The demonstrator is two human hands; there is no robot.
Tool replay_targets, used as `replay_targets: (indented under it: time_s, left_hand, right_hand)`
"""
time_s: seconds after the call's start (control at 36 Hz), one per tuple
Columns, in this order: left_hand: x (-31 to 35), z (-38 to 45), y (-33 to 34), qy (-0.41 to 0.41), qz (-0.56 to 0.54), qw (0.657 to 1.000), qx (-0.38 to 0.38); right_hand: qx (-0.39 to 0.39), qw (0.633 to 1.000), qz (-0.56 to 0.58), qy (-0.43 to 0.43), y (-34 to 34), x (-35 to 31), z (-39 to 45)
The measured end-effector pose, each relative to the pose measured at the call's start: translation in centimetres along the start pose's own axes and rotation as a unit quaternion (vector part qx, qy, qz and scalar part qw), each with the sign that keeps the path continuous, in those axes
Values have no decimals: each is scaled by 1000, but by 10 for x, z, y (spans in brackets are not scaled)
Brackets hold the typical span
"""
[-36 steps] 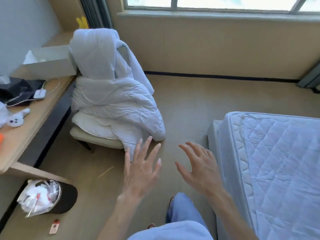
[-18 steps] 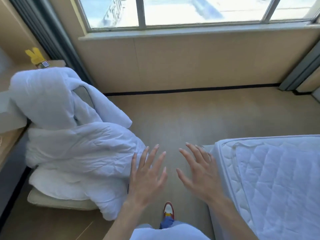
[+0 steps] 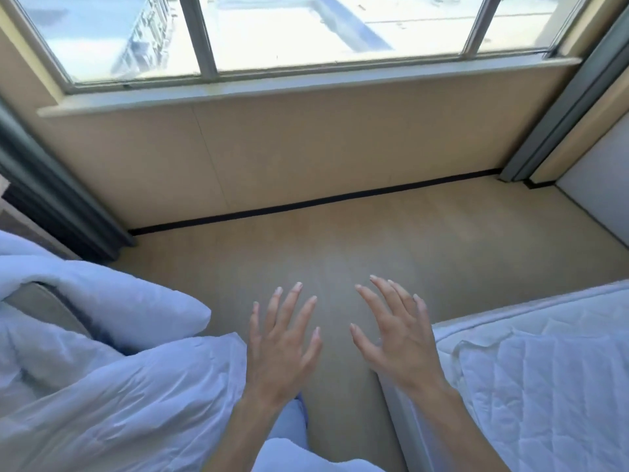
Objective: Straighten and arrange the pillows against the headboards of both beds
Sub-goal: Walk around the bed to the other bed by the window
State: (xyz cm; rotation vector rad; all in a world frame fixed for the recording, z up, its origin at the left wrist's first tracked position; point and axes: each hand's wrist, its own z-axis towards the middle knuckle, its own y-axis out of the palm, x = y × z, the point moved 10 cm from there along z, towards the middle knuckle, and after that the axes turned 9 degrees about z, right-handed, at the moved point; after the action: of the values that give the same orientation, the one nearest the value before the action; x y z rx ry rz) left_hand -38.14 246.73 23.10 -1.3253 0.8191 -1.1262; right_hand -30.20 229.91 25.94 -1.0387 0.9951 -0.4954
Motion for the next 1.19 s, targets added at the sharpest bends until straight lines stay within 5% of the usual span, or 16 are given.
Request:
replay_targets:
  time_s: [0.22,0.5,1.19]
  left_hand:
    - [2,160,9,98,-1,995,0]
    - [79,311,32,243,-16,970,-16]
    - [468,584,115,446,-9,891,-80]
  right_hand:
    - [38,996,-11,84,-7,22,126]
    - [77,973,-46,213,-32,111,210]
    - [207,879,-64,424,-188,459,335]
